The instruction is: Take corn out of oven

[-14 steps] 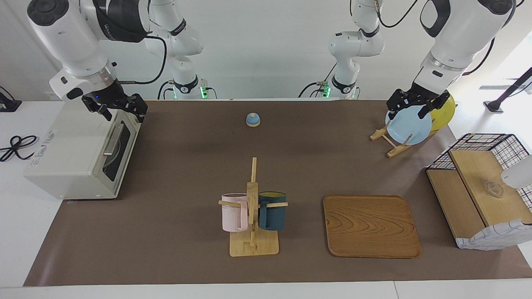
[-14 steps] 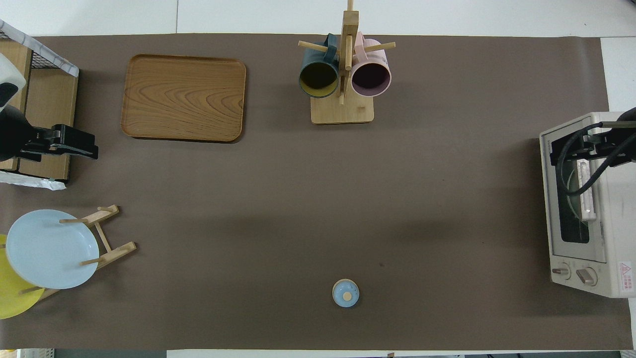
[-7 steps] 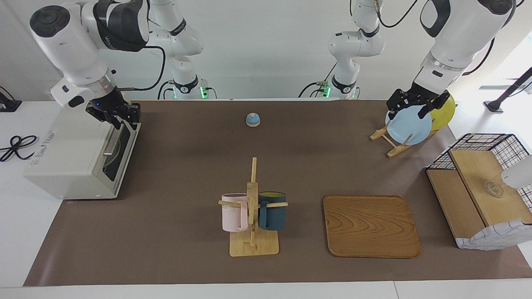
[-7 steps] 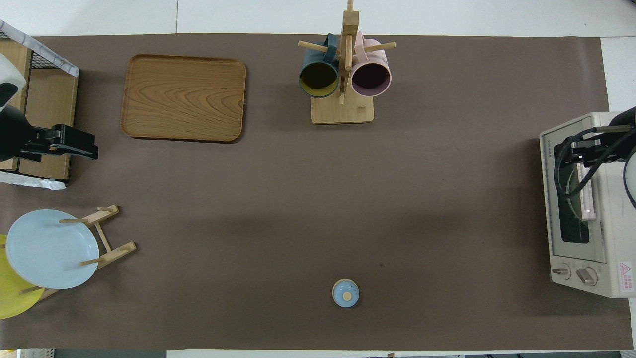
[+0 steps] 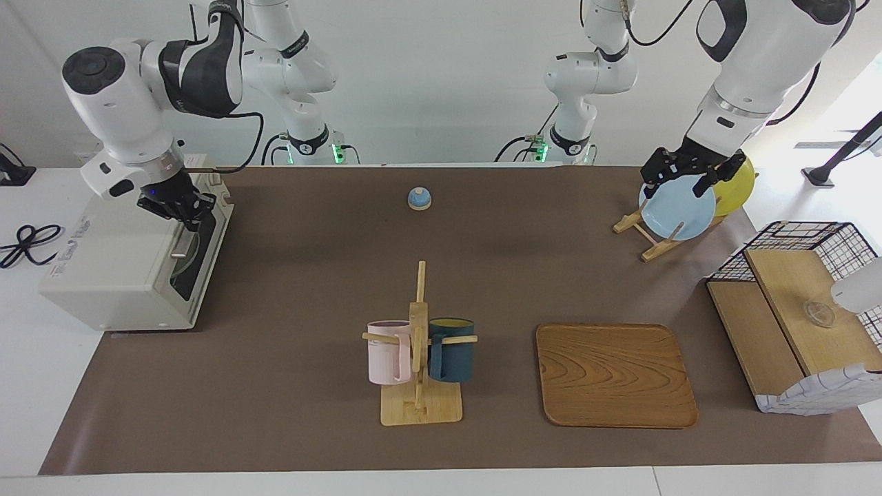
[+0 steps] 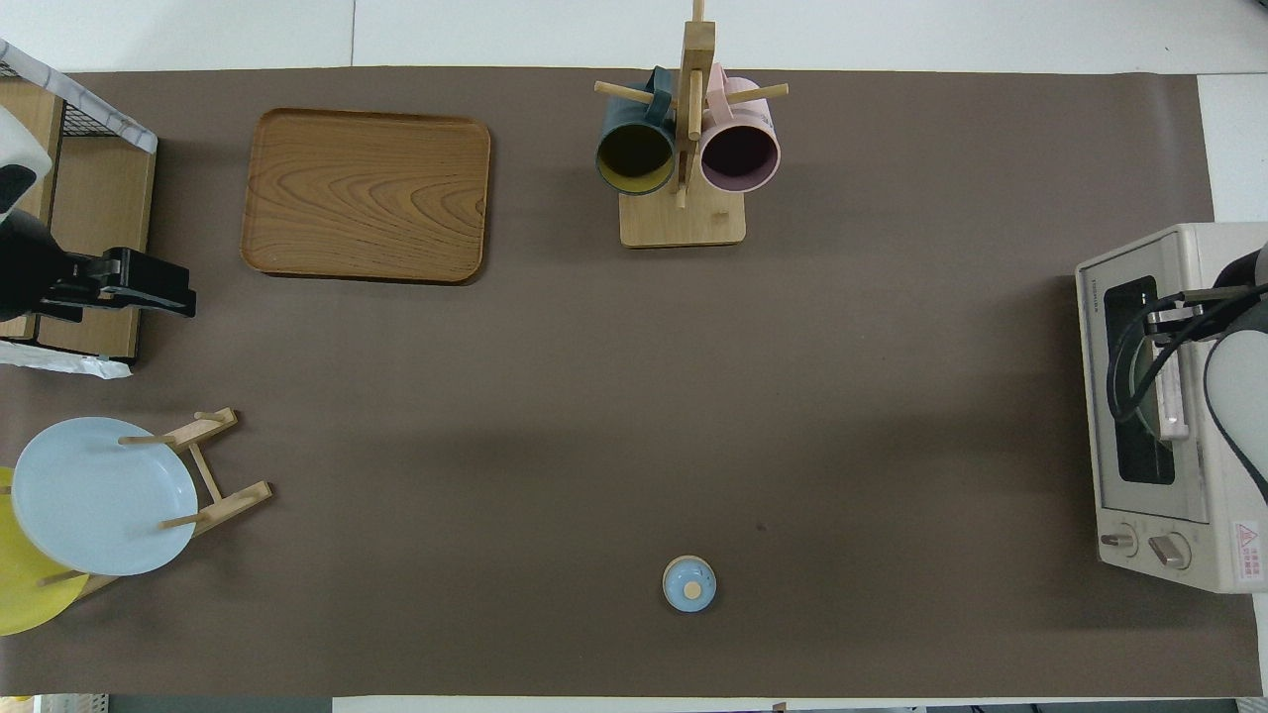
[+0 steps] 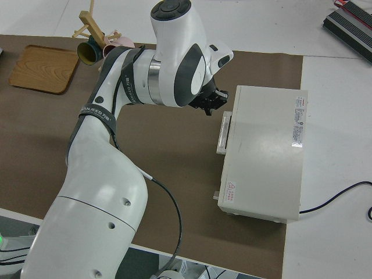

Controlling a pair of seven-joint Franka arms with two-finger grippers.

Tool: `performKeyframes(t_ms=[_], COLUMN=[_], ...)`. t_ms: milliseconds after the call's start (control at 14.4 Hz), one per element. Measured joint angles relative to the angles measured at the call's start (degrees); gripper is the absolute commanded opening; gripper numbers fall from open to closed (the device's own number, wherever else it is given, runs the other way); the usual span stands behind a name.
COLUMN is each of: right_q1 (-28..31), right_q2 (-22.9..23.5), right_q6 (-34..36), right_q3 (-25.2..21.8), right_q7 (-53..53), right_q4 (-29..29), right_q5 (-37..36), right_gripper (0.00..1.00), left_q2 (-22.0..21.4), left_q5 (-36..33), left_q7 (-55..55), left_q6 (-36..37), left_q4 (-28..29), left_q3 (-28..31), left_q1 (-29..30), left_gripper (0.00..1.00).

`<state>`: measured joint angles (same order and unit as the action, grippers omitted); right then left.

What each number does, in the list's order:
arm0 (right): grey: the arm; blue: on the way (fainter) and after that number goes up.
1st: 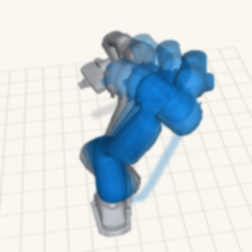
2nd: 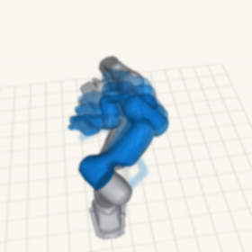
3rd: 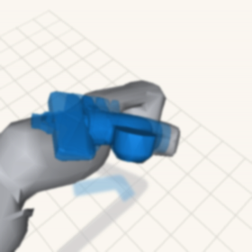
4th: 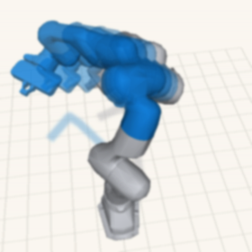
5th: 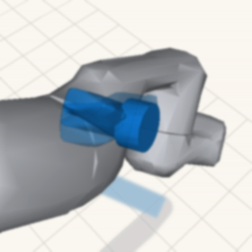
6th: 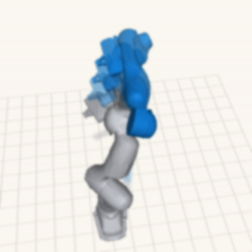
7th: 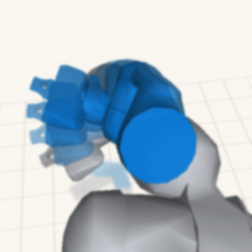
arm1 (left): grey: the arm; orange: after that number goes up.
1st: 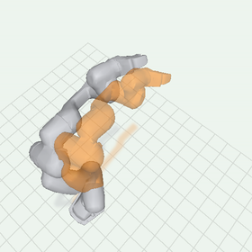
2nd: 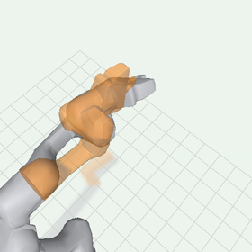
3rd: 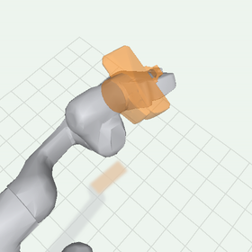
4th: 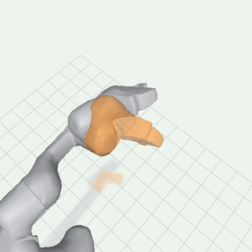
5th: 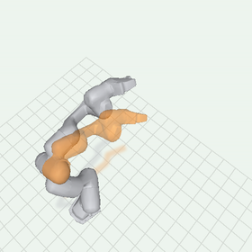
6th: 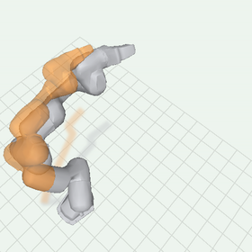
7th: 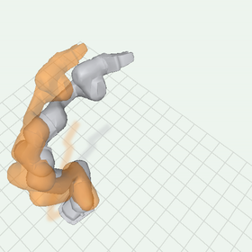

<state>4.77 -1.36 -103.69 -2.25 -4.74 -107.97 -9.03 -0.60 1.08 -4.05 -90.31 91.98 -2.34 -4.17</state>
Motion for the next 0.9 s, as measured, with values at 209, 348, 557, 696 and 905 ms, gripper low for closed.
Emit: performKeyframes(t_ms=[209, 348, 557, 696, 905], right_q1=[1.78, 2.68, 3.04, 3.05, 3.1], right_q2=[0.04, 0.05, 0.05, 0.05, 0.04], right_q6=[-2.84, -4.03, -4.22, -4.23, -4.23], right_q3=[-0.03, -0.05, -0.04, -0.04, -0.04], right_q7=[0.0, 0.0, 0.0, 0.0, 0.0], right_q4=[-2.56, -3.54, -3.97, -4.08, -4.45], right_q5=[-1.27, -1.33, -1.33, -1.33, -1.31], right_gripper=[0.0, 0.0, 0.0, 0.0, 0.0], left_q2=[0.0, 0.0, 0.0, 0.0, 0.0], left_q5=[0.0, 0.0, 0.0, 0.0, 0.0], left_q7=[0.0, 0.0, 0.0, 0.0, 0.0], left_q6=[0.0, 0.0, 0.0, 0.0, -0.01], left_q4=[0.0, 0.0, 0.0, 0.0, 0.0], left_q3=[0.0, 0.0, -0.1, -0.2, -0.27], left_q1=[0.0, 0.0, -0.01, -0.04, -0.04], left_gripper=[1.0, 1.0, 1.0, 1.0, 1.0])
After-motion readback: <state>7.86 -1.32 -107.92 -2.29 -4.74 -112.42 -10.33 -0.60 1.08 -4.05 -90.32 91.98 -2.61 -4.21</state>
